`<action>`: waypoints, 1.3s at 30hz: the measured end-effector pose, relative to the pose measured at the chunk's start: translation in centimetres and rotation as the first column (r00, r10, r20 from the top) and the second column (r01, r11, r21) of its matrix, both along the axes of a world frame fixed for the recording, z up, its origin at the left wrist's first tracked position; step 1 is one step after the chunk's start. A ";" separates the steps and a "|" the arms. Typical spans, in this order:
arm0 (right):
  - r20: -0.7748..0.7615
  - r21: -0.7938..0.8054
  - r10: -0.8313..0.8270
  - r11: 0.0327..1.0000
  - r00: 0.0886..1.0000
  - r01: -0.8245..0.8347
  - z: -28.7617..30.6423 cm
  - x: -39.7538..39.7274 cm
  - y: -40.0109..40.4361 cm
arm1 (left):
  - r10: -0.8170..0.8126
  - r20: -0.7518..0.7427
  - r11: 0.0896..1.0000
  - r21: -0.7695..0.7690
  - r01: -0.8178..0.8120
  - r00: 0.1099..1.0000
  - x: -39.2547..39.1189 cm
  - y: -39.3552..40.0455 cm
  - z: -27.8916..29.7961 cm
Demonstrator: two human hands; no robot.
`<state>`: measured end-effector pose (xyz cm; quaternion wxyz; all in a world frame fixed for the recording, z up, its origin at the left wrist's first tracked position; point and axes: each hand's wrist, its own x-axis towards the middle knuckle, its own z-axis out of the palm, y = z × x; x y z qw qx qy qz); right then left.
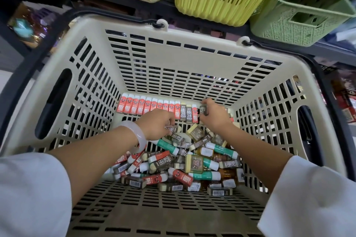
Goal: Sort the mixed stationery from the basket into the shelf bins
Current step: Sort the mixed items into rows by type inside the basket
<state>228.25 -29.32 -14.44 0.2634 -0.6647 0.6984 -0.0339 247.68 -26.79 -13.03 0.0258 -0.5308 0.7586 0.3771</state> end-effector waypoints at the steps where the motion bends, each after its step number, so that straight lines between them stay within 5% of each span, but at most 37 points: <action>1: 0.052 -0.014 0.001 1.000 0.999 -0.001 0.1 -0.1 0.0 | 0.048 -0.038 0.999 0.020 -0.047 0.998 0.0 -0.1 0.1; 7: 0.244 -0.104 -0.339 0.922 0.908 0.373 0.6 -1.2 0.5 | 0.268 -0.149 0.963 0.061 -0.261 0.952 0.1 -0.7 0.4; 10: 0.271 0.004 -0.430 0.895 0.861 0.445 0.5 -0.9 0.4 | 0.329 -0.193 0.944 0.091 -0.317 0.924 0.3 -0.7 0.4; 24: -0.115 -0.059 -0.037 0.998 0.993 0.031 -0.1 -0.1 0.5 | 0.328 -0.162 0.944 0.084 -0.318 0.931 0.3 -0.7 0.3; 32: -0.279 -0.034 0.309 0.943 0.909 -0.331 -0.7 0.0 0.5 | 0.318 -0.144 0.948 0.074 -0.310 0.937 0.3 -0.6 0.5; 39: -0.223 -0.076 0.240 0.962 0.945 -0.262 -1.1 0.5 0.6 | 0.331 -0.142 0.943 0.084 -0.322 0.933 0.3 -0.6 0.6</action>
